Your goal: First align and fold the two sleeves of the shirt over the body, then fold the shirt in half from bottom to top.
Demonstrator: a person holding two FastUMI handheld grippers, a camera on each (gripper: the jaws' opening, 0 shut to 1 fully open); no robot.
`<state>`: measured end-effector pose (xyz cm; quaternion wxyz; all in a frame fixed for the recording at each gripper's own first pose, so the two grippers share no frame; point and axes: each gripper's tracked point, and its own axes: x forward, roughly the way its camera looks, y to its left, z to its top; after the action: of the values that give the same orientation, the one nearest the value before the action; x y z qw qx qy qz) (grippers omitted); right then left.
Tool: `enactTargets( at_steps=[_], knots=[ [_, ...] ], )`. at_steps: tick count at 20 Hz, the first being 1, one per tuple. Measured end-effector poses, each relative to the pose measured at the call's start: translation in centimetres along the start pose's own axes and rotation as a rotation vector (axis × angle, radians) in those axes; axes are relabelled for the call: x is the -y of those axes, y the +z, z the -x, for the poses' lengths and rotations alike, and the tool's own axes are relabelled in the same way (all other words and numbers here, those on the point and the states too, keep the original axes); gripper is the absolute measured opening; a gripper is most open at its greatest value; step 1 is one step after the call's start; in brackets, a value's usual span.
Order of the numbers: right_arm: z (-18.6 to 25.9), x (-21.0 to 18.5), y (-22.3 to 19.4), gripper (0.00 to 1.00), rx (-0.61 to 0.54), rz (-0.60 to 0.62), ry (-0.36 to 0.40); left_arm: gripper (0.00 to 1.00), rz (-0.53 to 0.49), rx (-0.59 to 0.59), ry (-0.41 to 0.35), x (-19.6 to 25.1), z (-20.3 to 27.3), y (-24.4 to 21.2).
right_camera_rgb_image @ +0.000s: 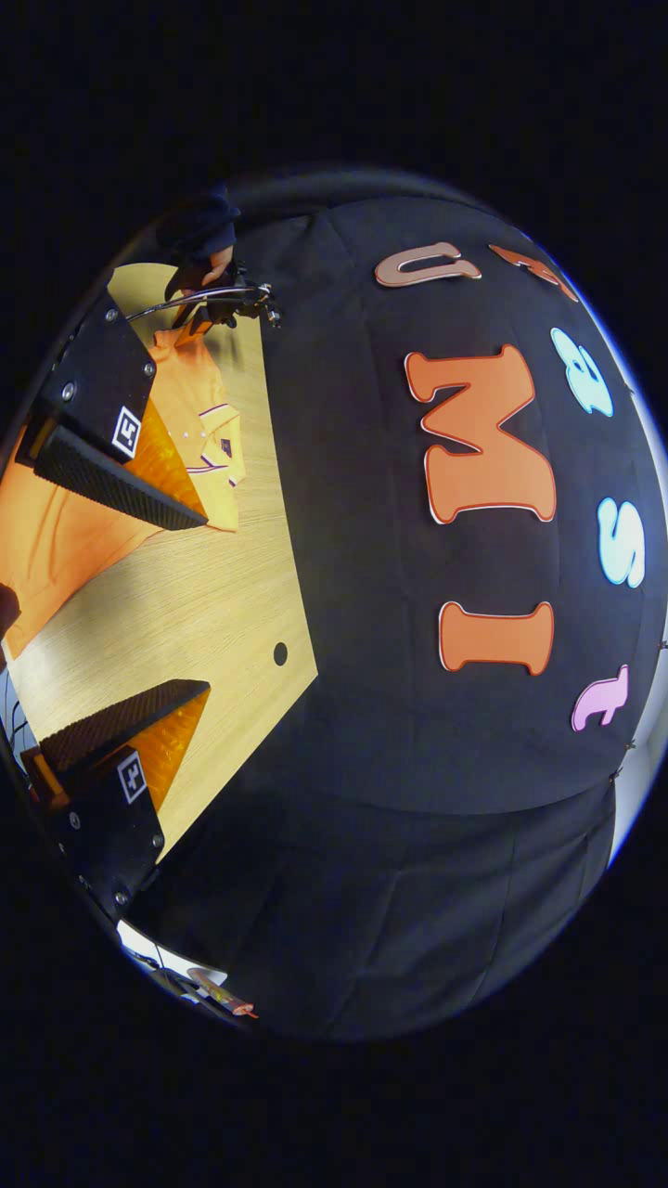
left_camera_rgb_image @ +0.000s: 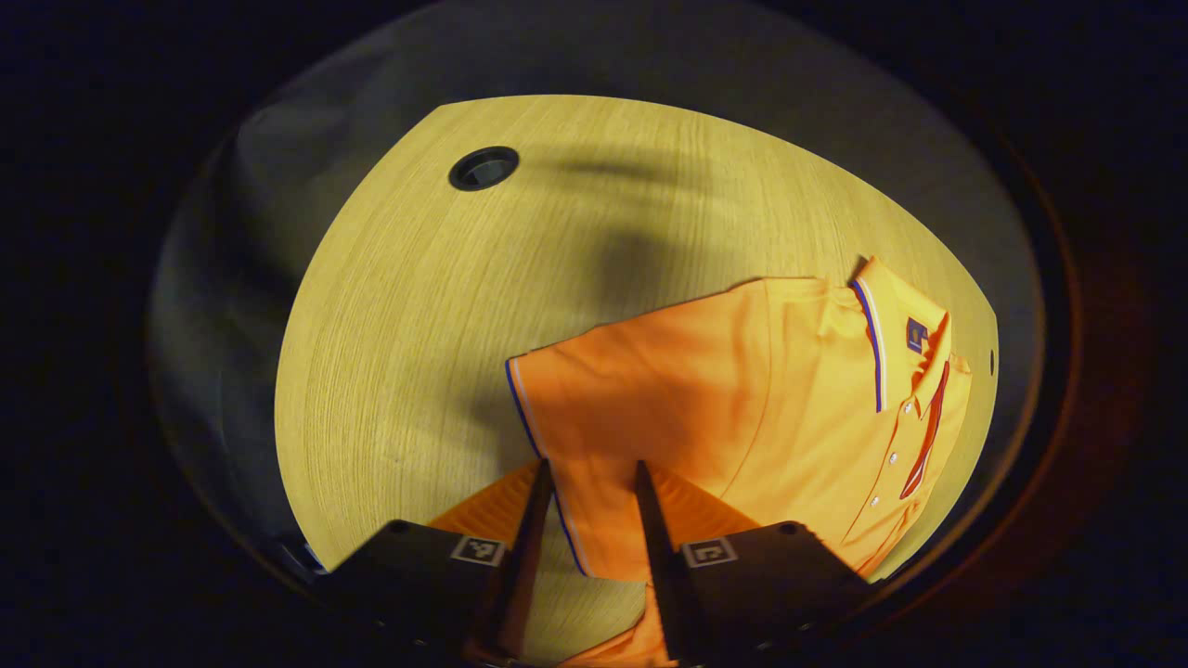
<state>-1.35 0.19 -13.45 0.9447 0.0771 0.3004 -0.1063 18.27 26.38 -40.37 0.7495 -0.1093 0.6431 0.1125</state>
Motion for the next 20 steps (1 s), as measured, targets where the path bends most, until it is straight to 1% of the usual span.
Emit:
enactTargets(
  at_steps=[1,2,3,4,6,7,9,12,14,17,18,19,20],
  knots=[
    [-0.1,0.2,-0.2,0.99,-0.003,0.001,-0.004,0.39,-0.005,-0.006,-0.007,0.3,0.1,0.0],
    [-0.1,0.3,-0.3,0.99,-0.005,-0.001,-0.001,0.11,-0.014,-0.010,-0.014,0.3,0.2,-0.2],
    [0.0,0.4,-0.4,0.99,-0.005,-0.003,-0.001,0.11,-0.023,-0.008,-0.044,0.7,0.4,-0.1],
    [0.1,0.7,-0.4,0.99,-0.003,-0.005,-0.002,0.11,-0.029,0.005,-0.058,0.8,0.8,0.1],
    [0.0,1.5,-0.6,0.99,-0.002,-0.006,-0.013,0.11,-0.068,0.071,-0.076,1.2,2.1,1.4],
    [-0.5,1.8,0.2,0.99,-0.003,-0.010,-0.013,0.11,-0.087,0.109,-0.090,1.7,3.2,2.1],
    [-0.7,2.1,0.0,0.99,-0.003,-0.022,-0.014,0.11,-0.142,0.160,-0.116,3.4,5.4,2.8],
    [-1.1,2.0,-0.3,0.99,-0.011,-0.034,-0.004,0.11,-0.240,0.218,-0.173,7.9,8.2,3.4],
    [-1.4,1.8,-0.5,0.99,-0.018,-0.031,0.008,0.11,-0.303,0.229,-0.183,10.8,8.9,3.3],
    [-1.7,1.5,-0.8,0.99,-0.027,-0.008,0.015,0.11,-0.348,0.232,-0.198,14.8,8.8,3.1],
    [-1.8,1.5,-0.9,0.99,-0.032,-0.003,0.018,0.20,-0.364,0.221,-0.232,16.4,8.6,2.5],
    [-1.9,1.6,-1.2,0.99,-0.038,-0.001,0.022,0.25,-0.369,0.209,-0.301,18.4,9.2,1.8],
    [-1.9,1.9,-1.5,0.99,-0.044,0.002,0.024,0.35,-0.368,0.202,-0.366,20.2,9.6,1.0]
  ],
)
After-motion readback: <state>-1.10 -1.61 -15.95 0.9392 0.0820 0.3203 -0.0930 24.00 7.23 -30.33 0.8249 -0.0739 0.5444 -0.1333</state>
